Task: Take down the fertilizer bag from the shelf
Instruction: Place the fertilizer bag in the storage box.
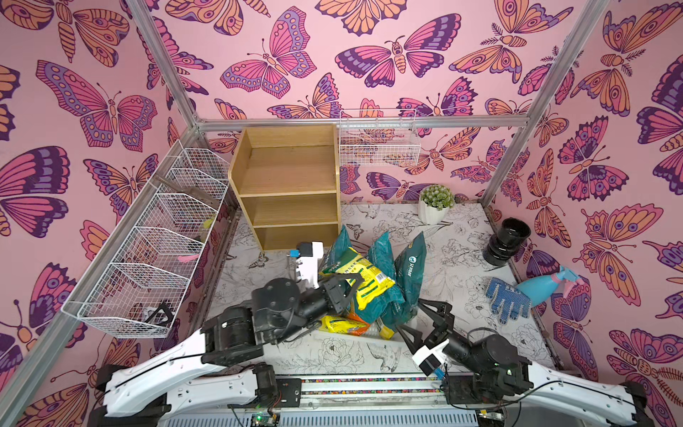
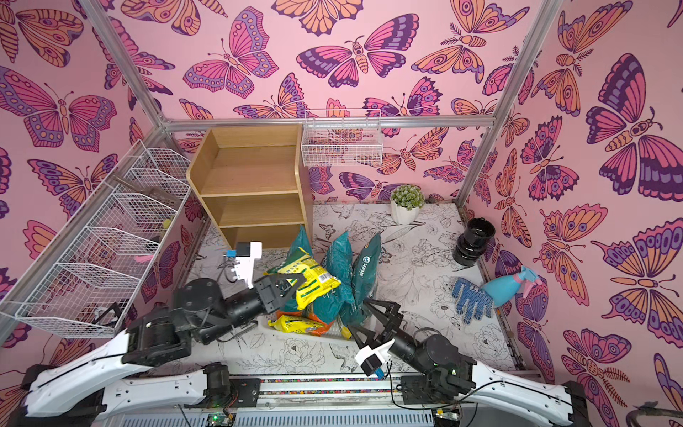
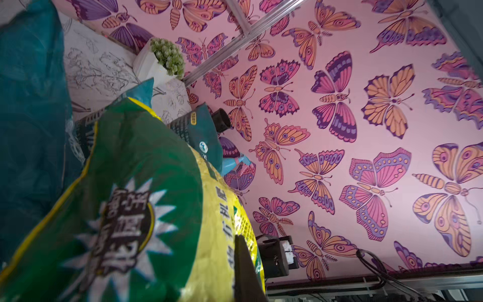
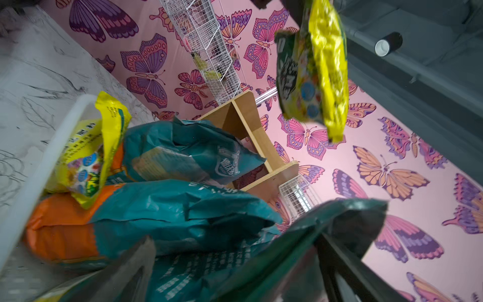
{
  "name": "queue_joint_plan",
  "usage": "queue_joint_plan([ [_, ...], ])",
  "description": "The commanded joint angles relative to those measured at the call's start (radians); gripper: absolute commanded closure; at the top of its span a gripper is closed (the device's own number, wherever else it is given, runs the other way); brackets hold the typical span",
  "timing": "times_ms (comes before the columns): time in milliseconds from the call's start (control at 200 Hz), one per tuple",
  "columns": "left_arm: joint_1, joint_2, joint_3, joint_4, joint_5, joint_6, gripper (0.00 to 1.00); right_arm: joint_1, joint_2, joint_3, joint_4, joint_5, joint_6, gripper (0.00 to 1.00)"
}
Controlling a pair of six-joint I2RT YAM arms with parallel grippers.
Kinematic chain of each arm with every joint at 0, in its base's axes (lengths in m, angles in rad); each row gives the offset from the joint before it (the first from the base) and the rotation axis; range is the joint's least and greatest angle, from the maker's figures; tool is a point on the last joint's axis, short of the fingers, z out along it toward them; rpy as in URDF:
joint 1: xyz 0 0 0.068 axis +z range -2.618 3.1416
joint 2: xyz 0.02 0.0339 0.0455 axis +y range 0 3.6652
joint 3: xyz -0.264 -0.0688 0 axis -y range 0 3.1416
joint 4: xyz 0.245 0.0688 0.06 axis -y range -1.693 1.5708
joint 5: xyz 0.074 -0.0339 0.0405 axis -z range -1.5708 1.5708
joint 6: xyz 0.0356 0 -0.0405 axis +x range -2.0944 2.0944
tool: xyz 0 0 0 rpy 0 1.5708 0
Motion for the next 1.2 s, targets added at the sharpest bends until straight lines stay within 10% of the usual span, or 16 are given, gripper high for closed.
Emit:
queue_joint_plan([
  [0, 0.005, -0.081, -0.004, 0.052, -0.025, -0.017, 1.0, -0.021, 0.032, 0.127, 0.037, -0.108, -0.123, 0.0],
  [691, 0.007, -0.052, 0.051, 0.082, 0.158, -0.025, 1.0, -0.117, 0.352, 0.539, -0.277, -0.428, -0.13, 0.03],
  [946, 0.007, -0.074, 0.025, 0.085, 0.154, -0.022, 1.0, -0.159, 0.4, 0.569, -0.256, -0.456, -0.101, 0.38],
  [1197, 0.007, -0.051, 0.023, 0.098, 0.184, -0.025, 1.0, -0.159, 0.423, 0.58, -0.207, -0.467, -0.108, 0.43],
])
